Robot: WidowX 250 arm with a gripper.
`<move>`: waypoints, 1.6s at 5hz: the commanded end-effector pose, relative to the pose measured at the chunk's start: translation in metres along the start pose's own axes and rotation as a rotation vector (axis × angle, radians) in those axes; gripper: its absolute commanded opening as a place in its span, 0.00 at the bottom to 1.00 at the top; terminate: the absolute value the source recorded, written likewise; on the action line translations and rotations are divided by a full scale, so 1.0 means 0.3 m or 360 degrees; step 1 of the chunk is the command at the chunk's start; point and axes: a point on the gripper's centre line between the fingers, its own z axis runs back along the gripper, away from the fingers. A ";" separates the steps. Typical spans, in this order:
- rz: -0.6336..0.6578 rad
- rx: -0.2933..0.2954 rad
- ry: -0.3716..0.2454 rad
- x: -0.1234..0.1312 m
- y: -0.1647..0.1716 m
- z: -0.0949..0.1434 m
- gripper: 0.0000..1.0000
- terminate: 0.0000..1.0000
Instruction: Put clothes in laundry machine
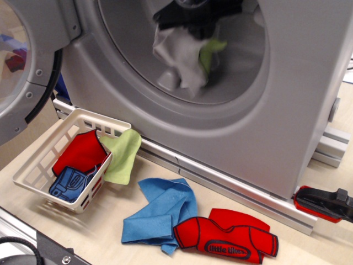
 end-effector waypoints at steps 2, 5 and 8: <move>0.0057 0.0003 0.0075 0.002 0.106 0.064 1.00 0.00; -0.0139 -0.0045 0.0095 -0.162 0.373 0.196 1.00 0.00; -0.0200 -0.0161 0.0236 -0.199 0.428 0.376 1.00 0.00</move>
